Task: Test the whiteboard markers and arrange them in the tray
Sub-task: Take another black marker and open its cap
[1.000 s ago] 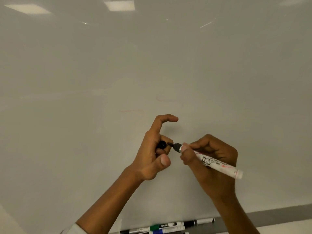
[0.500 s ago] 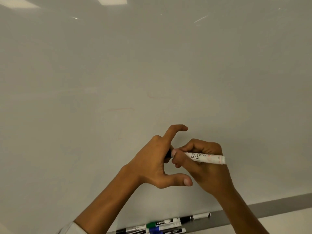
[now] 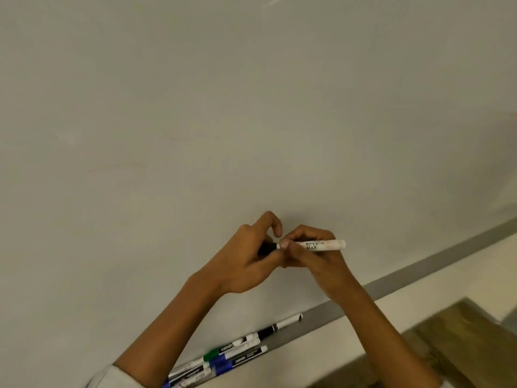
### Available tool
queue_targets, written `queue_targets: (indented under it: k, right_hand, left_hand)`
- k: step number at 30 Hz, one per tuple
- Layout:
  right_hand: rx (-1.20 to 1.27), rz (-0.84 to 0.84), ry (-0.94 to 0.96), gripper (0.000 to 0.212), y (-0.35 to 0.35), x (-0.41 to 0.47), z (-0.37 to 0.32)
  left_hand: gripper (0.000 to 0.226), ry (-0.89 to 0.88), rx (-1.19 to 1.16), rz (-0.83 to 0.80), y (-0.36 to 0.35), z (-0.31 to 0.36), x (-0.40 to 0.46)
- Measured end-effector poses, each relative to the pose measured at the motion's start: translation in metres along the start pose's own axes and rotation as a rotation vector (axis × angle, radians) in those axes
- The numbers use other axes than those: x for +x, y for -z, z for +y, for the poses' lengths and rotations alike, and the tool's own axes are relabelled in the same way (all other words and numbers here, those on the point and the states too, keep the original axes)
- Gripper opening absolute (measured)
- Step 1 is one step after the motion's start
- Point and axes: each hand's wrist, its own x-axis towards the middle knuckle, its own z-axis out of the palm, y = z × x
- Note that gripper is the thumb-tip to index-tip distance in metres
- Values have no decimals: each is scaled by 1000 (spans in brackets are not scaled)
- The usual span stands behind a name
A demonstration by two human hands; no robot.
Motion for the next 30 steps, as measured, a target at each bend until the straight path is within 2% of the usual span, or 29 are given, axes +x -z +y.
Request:
queue_targets:
  k: [5,9,12,16,18,22,25,27,30]
  right_hand:
    - [138,47,-310,51,50,-37,15]
    - [203,249,-594,49,102,-83,21]
    - [73,314,-787,57,137,-119,31]
    - [-185,259,-969,48,170,-167,59]
    - [-252,242,-1049,54,184,-188,68]
    - [-257,296,-1120,58,207,-223,78]
    - [-226,455,-1083,58,220,-240,76]
    - [-245,544,-1043,51,227,-247,68]
    - [-262,611,-1000,41,243,-253,72]
  left_hand:
    - [8,107,-323,-13,-46,-17,10]
    - [9,171,-458,-12,-109,-41,9]
    - [9,236,-382,-56,-167,-62,4]
    - [8,246,-260,-225,-238,-78,-3]
    - [7,235,-235,-299,-269,-78,-4]
    - [5,248,-246,-457,-323,-72,-3]
    - [13,320,-311,-621,-352,-62,-5]
    - [18,389,-357,-721,-364,-54,-4]
    - [22,441,-364,-782,-368,-50,-1]
